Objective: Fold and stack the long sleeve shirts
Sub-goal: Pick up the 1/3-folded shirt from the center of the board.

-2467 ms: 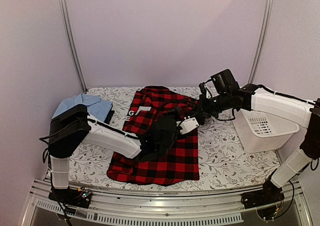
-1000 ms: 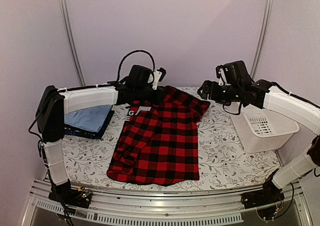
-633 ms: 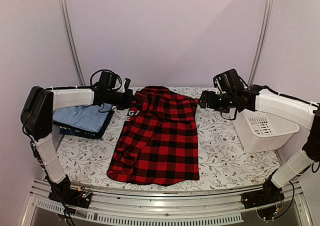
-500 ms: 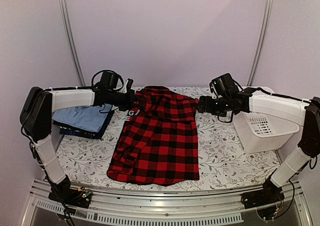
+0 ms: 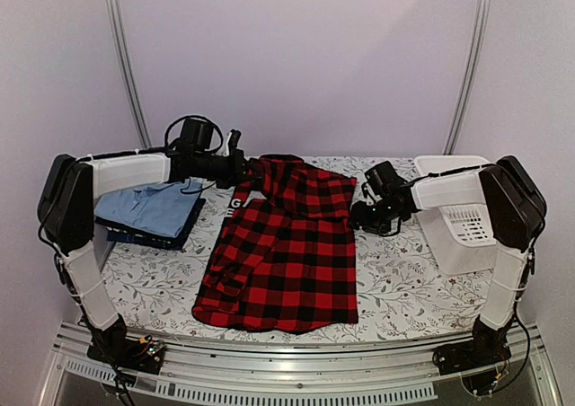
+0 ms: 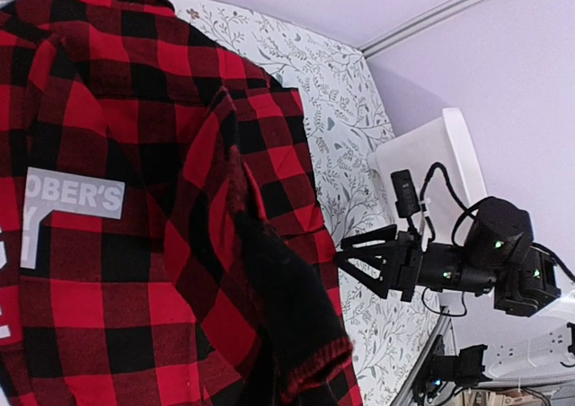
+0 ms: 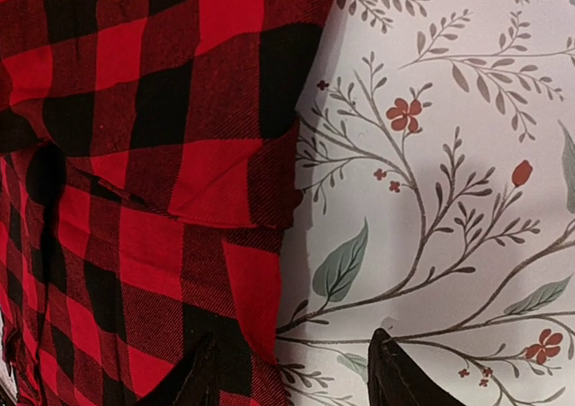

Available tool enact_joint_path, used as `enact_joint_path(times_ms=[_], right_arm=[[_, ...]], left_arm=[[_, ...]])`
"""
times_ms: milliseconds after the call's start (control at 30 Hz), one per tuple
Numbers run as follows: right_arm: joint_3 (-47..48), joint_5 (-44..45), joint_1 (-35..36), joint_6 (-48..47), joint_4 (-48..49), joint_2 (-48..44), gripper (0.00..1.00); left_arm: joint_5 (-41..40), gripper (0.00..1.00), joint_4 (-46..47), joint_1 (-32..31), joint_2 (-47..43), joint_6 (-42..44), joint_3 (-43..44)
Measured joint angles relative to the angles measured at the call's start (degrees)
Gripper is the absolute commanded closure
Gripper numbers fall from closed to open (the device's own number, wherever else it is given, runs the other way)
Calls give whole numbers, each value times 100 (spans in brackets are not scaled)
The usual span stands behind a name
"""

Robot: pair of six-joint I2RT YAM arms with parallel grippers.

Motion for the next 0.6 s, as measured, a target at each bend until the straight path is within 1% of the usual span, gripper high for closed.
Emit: enact_joint_path(times_ms=[100, 167, 233, 267, 300, 333, 400, 433, 567, 600], right_arm=[[26, -129, -7, -9, 116, 219, 56], [68, -197, -7, -2, 240, 326, 66], [103, -247, -22, -7, 334, 411, 81], [146, -271, -37, 11, 363, 463, 84], [177, -295, -48, -13, 407, 514, 92], [210, -315, -74, 35, 450, 573, 96], [245, -363, -188, 35, 490, 636, 100], [249, -409, -256, 52, 501, 656, 100], [365, -492, -590, 11, 492, 745, 100], [424, -494, -688, -13, 468, 778, 96]], left_arm=[[50, 100, -35, 0, 111, -2, 284], [101, 100, -55, -9, 201, -4, 492], [140, 100, -61, -11, 304, -7, 682], [157, 100, -72, -13, 363, -17, 776], [173, 100, -81, -17, 426, -26, 857], [190, 100, -79, -20, 481, -37, 922], [238, 100, -81, -28, 597, -81, 1056], [260, 100, -79, -33, 654, -118, 1119], [348, 100, -37, -81, 922, -271, 1456], [369, 100, -13, -101, 1014, -315, 1578]])
